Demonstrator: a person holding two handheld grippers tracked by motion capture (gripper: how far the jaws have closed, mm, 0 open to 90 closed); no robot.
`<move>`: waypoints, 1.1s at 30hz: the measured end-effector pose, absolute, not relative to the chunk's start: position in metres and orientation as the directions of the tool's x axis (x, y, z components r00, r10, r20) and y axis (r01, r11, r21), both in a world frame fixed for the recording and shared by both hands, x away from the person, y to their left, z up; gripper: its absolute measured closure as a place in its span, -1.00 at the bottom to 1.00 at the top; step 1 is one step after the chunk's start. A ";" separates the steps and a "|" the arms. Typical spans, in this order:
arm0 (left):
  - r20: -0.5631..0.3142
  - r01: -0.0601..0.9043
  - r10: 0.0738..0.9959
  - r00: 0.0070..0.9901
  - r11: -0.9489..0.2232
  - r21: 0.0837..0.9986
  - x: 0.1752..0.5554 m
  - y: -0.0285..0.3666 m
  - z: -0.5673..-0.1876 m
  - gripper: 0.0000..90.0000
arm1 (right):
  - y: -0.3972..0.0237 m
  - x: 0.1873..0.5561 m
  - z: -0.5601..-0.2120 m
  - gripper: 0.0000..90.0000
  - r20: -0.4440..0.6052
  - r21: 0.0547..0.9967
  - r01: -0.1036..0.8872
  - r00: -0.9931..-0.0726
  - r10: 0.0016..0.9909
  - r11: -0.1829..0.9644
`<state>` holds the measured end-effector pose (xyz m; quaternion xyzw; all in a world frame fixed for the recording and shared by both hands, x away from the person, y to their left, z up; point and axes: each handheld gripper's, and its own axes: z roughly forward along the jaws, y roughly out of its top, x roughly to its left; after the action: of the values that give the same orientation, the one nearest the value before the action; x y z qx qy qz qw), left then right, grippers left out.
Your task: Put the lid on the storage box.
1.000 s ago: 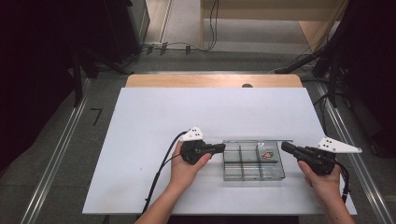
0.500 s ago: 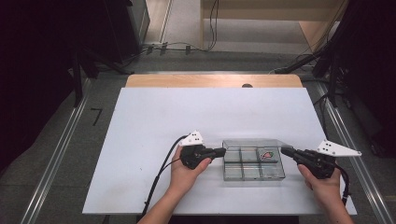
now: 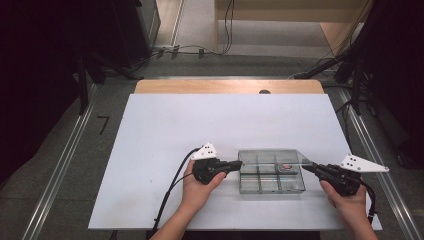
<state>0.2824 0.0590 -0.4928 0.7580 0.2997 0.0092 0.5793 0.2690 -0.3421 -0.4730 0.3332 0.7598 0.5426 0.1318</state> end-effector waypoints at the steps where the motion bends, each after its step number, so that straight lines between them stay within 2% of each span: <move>1: -0.335 0.444 0.463 0.821 -0.148 0.884 0.282 0.059 -0.493 0.97 | -0.342 0.268 -0.473 0.95 0.157 0.912 0.362 -0.742 0.652 0.192; 33: -0.336 0.440 0.449 0.828 -0.151 0.885 0.261 0.058 -0.499 0.97 | -0.344 0.243 -0.483 0.95 0.154 0.901 0.373 -0.753 0.640 0.221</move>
<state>0.2605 0.0579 -0.4986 0.7585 0.2931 0.0036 0.5820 0.2430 -0.3437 -0.4833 0.3284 0.7713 0.5306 0.1258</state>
